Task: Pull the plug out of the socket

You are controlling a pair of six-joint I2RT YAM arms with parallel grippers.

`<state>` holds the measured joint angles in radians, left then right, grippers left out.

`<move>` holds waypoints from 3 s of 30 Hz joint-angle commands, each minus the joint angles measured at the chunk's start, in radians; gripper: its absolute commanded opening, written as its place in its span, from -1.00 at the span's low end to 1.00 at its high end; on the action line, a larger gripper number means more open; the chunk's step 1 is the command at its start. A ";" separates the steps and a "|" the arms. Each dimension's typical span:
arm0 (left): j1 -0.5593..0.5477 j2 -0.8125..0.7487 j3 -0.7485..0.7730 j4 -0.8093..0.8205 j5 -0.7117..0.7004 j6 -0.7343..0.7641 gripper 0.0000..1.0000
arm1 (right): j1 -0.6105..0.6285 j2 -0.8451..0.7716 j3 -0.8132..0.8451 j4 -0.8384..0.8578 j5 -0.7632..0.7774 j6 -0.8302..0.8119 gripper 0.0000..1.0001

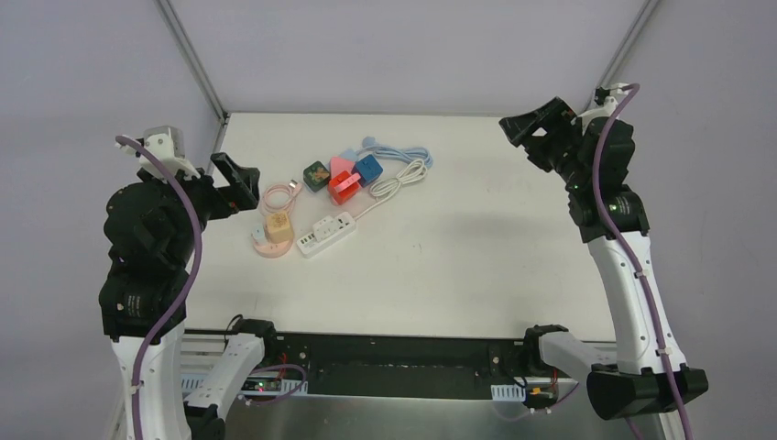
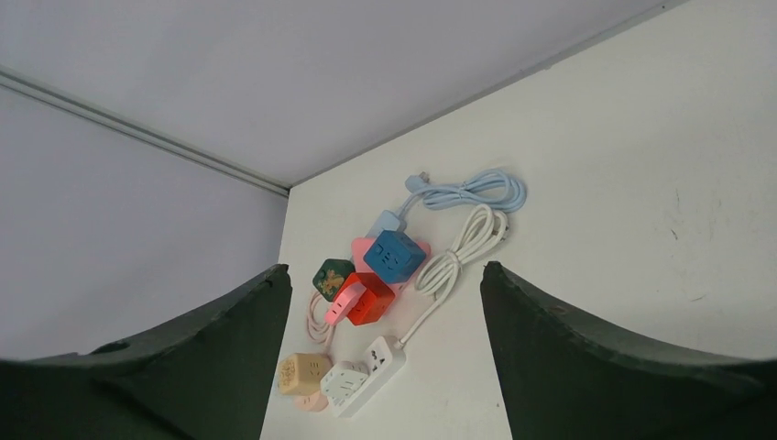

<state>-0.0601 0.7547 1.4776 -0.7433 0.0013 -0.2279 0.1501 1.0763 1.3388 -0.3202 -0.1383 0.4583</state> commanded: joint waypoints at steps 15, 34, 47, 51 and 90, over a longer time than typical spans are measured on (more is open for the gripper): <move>-0.010 0.162 -0.211 -0.042 0.208 -0.068 0.62 | -0.004 -0.006 -0.146 0.121 -0.047 0.168 0.58; -0.101 0.685 -0.308 0.140 0.157 -0.221 -0.21 | -0.004 -0.026 -0.250 0.129 -0.054 0.206 0.58; -0.117 0.904 -0.311 0.219 0.004 -0.247 -0.36 | -0.006 -0.029 -0.256 0.087 -0.041 0.148 0.61; -0.120 0.941 -0.317 0.231 0.005 -0.269 -0.34 | -0.006 -0.025 -0.253 0.081 -0.062 0.116 0.64; -0.397 0.452 -0.655 0.188 0.017 -0.367 -0.06 | 0.878 0.443 -0.064 -0.248 0.440 0.507 0.52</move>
<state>-0.4629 1.3167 0.8948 -0.5175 0.1242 -0.6357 0.9531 1.3853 1.0882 -0.4431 0.1650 0.9012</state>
